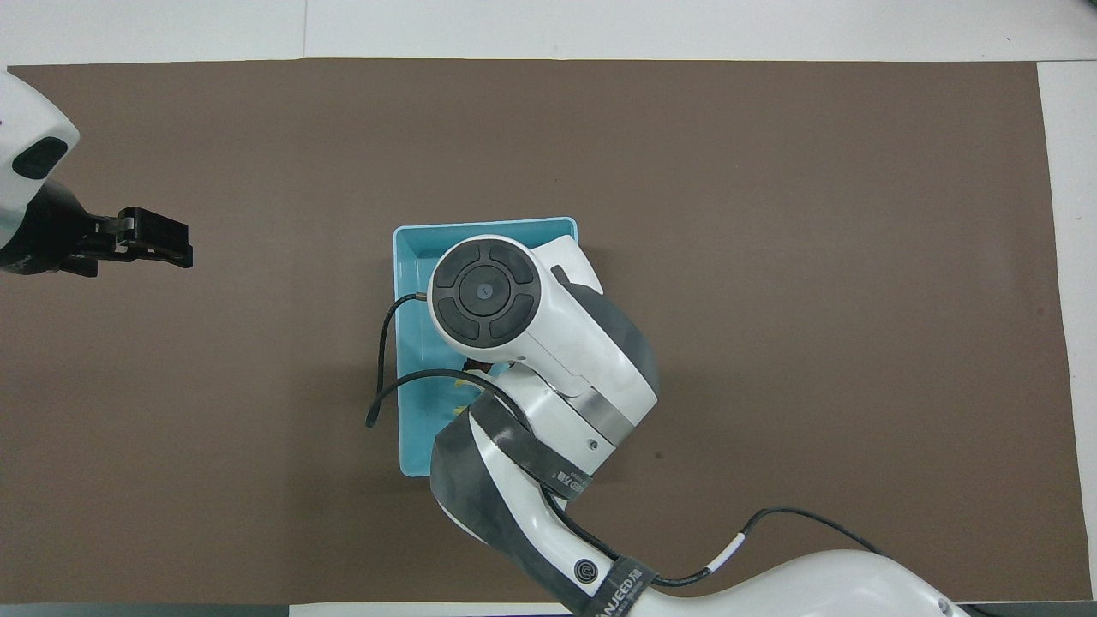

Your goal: Put all toys into storage box

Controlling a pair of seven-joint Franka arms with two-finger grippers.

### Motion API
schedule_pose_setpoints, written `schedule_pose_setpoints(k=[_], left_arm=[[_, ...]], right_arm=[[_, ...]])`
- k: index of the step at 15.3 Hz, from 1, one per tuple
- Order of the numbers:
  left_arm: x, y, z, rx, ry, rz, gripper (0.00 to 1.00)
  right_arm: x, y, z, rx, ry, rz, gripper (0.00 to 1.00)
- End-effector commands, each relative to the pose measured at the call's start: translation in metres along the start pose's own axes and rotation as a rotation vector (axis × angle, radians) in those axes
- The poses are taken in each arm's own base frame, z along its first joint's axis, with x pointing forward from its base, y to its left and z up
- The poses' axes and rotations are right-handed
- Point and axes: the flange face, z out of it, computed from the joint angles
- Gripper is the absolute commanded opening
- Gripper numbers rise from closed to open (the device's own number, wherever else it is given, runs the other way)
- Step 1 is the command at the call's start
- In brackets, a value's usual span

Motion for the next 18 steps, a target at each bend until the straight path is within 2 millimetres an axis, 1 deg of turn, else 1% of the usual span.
schedule_pose_setpoints(k=[1, 2, 3, 4, 5, 6, 7, 8, 9, 11, 13, 14, 15, 17, 18], left_arm=[[0.003, 0.001, -0.003, 0.009, -0.012, 0.030, 1.00], [0.002, 0.001, -0.003, 0.008, -0.011, 0.030, 1.00], [0.002, 0.000, -0.004, 0.010, -0.009, 0.030, 1.00], [0.000, 0.002, -0.007, 0.010, 0.000, 0.030, 1.00], [-0.002, 0.005, -0.011, 0.009, 0.011, 0.030, 1.00], [-0.002, 0.005, -0.011, 0.009, 0.012, 0.033, 1.00], [-0.004, 0.003, -0.013, 0.010, 0.014, 0.027, 1.00], [-0.008, 0.000, -0.016, 0.011, 0.017, 0.023, 1.00], [-0.011, -0.004, -0.011, 0.013, 0.002, 0.015, 1.00], [-0.015, -0.008, -0.012, 0.014, -0.002, 0.005, 1.00], [-0.015, -0.009, -0.013, 0.014, 0.001, 0.004, 1.00], [-0.015, -0.009, -0.013, 0.014, -0.001, 0.004, 1.00], [-0.015, -0.008, -0.013, 0.014, 0.001, 0.005, 1.00], [-0.015, -0.008, -0.013, 0.014, -0.001, 0.005, 1.00], [-0.015, -0.009, -0.013, 0.014, 0.001, 0.004, 1.00]], right_arm=[[-0.002, 0.003, -0.012, 0.008, -0.007, 0.049, 1.00], [0.000, 0.005, -0.015, -0.001, -0.011, 0.054, 1.00], [0.006, 0.010, -0.016, -0.012, -0.014, 0.067, 1.00], [0.015, 0.019, -0.024, -0.019, -0.010, 0.079, 1.00], [0.029, 0.031, -0.035, -0.017, 0.000, 0.097, 1.00], [0.051, 0.051, -0.049, -0.012, 0.014, 0.123, 1.00], [0.072, 0.073, -0.063, -0.008, 0.023, 0.114, 1.00], [0.091, 0.096, -0.077, -0.002, 0.037, 0.057, 1.00], [0.114, 0.123, -0.089, -0.002, 0.048, -0.005, 1.00], [0.151, 0.175, -0.105, -0.009, 0.066, -0.099, 1.00], [0.182, 0.227, -0.117, -0.021, 0.074, -0.178, 1.00], [0.192, 0.251, -0.121, -0.023, 0.050, -0.218, 1.00], [0.196, 0.269, -0.128, -0.015, 0.036, -0.272, 1.00], [0.195, 0.303, -0.142, -0.035, -0.007, -0.319, 1.00], [0.189, 0.317, -0.152, -0.049, -0.038, -0.315, 1.00]])
